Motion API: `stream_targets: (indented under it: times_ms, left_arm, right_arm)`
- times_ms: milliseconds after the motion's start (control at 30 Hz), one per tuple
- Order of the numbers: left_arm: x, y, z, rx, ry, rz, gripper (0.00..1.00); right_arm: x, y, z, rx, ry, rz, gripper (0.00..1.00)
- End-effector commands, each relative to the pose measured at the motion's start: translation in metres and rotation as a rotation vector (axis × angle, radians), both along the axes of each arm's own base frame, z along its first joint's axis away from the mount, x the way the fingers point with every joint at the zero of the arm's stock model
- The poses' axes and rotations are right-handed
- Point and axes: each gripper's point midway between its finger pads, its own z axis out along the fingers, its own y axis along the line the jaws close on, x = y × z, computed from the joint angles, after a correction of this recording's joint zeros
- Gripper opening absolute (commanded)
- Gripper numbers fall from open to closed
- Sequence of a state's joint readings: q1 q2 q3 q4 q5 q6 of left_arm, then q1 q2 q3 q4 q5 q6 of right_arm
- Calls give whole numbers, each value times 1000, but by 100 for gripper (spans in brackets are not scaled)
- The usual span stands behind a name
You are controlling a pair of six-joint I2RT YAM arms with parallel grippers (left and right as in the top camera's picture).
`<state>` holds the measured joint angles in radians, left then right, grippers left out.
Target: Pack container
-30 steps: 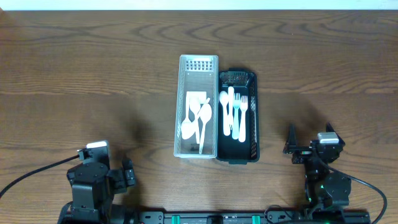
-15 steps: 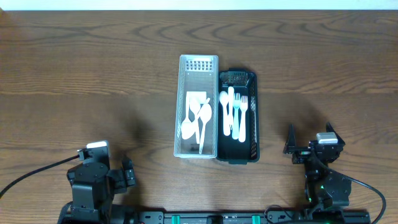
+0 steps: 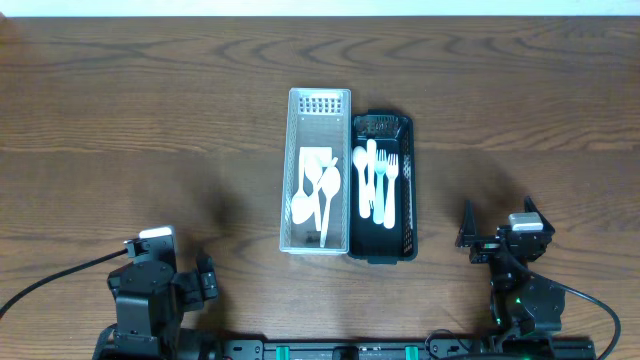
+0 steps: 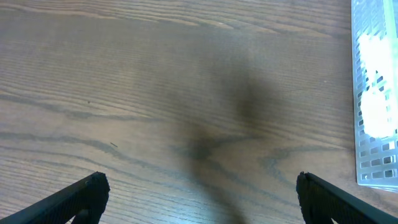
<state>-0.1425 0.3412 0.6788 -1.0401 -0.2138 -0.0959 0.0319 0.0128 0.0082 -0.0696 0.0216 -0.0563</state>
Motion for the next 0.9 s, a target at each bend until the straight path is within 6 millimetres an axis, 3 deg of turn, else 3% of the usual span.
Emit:
stream_targets:
  times_ms: [0, 433, 667, 767, 867]
  left_arm:
    - [0, 1, 0, 15, 0, -8, 98]
    - [-6, 7, 4, 10, -36, 26, 98]
    - [-20, 18, 24, -9, -266, 99, 98]
    - [-15, 20, 20, -12, -307, 117, 98]
    - [2, 18, 10, -22, -325, 108, 98]
  right_arm:
    - [0, -1, 0, -12, -2, -3, 99]
    - [0, -1, 0, -12, -2, -3, 99]
    - [0, -1, 0, -12, -2, -3, 99]
    - [0, -1, 0, -12, -2, -3, 99]
    - [0, -1, 0, -12, -2, -3, 99]
